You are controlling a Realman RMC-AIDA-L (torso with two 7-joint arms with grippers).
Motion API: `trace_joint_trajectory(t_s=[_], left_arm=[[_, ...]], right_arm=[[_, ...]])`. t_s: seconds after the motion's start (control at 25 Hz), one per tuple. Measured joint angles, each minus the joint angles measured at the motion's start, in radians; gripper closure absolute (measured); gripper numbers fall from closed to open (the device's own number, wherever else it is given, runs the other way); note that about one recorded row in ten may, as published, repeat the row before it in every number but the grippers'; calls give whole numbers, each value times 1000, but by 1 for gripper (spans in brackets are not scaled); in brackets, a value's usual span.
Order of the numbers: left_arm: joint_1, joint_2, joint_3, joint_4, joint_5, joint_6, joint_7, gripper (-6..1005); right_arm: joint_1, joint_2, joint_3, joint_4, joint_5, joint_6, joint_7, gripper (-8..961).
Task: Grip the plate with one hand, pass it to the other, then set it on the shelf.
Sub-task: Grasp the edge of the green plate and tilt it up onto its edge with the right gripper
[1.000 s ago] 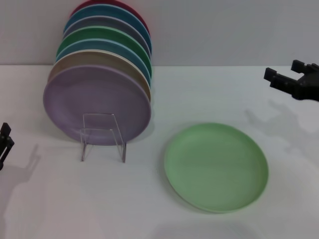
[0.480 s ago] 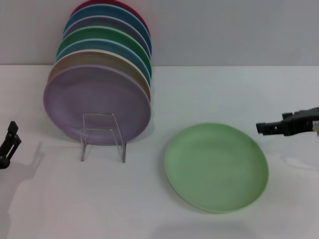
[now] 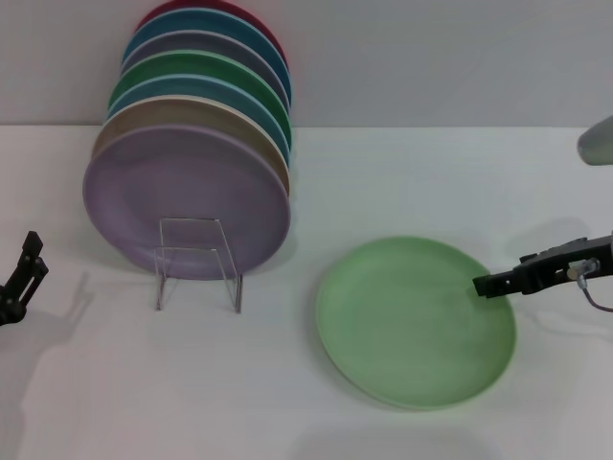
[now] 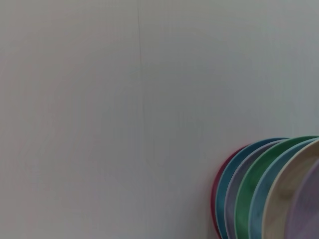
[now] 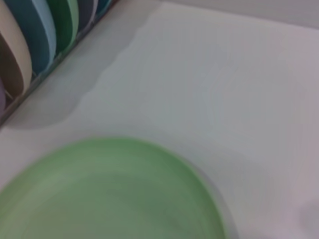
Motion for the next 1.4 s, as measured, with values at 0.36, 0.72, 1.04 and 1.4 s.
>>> trace_joint_trajectory(t_s=[0.36, 0.72, 1.04, 1.4], left_arm=[[-2, 0, 2, 0, 0, 0, 0, 159], [-2, 0, 2, 1, 0, 0, 0, 159], [-2, 0, 2, 1, 1, 0, 0, 160], [-2, 0, 2, 0, 3, 0, 0, 160]], right_arm=[[51, 2, -7, -67, -25, 4, -3, 203], [86, 3, -8, -116, -76, -14, 6, 216], [95, 3, -42, -125, -81, -32, 2, 318], [110, 2, -61, -152, -78, -50, 9, 707]])
